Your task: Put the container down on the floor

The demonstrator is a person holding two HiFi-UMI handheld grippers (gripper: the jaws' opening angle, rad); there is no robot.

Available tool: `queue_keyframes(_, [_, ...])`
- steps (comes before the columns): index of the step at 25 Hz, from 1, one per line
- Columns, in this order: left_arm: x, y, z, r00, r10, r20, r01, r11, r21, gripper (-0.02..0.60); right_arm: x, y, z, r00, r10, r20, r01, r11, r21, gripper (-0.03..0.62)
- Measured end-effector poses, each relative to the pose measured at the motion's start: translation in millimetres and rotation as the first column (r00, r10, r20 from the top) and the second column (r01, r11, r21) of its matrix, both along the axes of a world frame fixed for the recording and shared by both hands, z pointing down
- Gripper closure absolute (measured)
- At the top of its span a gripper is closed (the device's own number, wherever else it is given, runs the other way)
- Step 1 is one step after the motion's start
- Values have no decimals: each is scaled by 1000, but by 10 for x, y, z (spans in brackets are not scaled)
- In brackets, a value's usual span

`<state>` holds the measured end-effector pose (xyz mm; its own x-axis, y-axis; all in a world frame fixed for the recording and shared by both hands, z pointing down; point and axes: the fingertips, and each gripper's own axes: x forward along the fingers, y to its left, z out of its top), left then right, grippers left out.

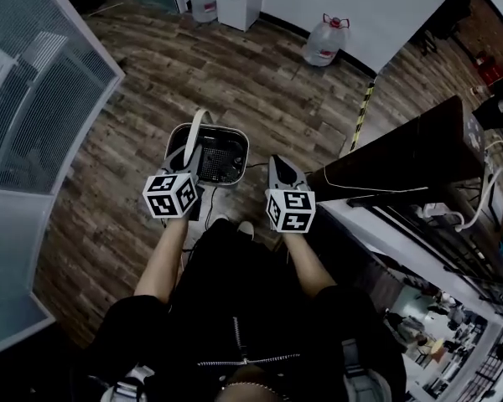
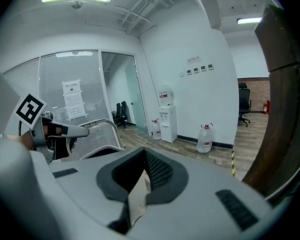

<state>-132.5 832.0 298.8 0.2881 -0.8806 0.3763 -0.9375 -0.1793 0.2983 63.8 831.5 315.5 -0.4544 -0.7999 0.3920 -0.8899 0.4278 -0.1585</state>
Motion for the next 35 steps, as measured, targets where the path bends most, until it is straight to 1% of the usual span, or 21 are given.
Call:
queue_keyframes(3, [42, -30, -58, 1000, -12, 2, 12, 1000, 2, 517, 37, -46, -61, 1000, -10, 14, 10, 1000, 2, 583])
queue_keyframes(8, [160, -172, -68, 1000, -7, 5, 7, 1000, 8, 517, 104, -187, -66, 1000, -18, 18, 17, 1000, 8, 585])
queue_keyframes(14, [179, -374, -19, 1000, -1, -11, 1, 1000, 2, 517, 44, -406, -60, 999, -32, 7, 32, 999, 6, 583])
queue_keyframes(20, [130, -706, -3, 1000, 8, -18, -8, 1000, -7, 517, -70, -751, -43, 999, -39, -7, 39, 999, -11, 583])
queue_keyframes(25, [20, -1094, 51, 1000, 21, -14, -21, 1000, -21, 517, -224, -1161, -38, 999, -33, -16, 32, 999, -17, 583])
queue_keyframes(29, [-135, -1444, 60, 999, 38, 0, -38, 999, -24, 518, -396, -1540, -27, 1000, -16, -23, 15, 1000, -26, 583])
queue_keyframes(35, [-389, -1936, 105, 999, 41, -6, -41, 999, -21, 518, -591, -2049, 51, 999, 3, -34, -4, 999, -35, 583])
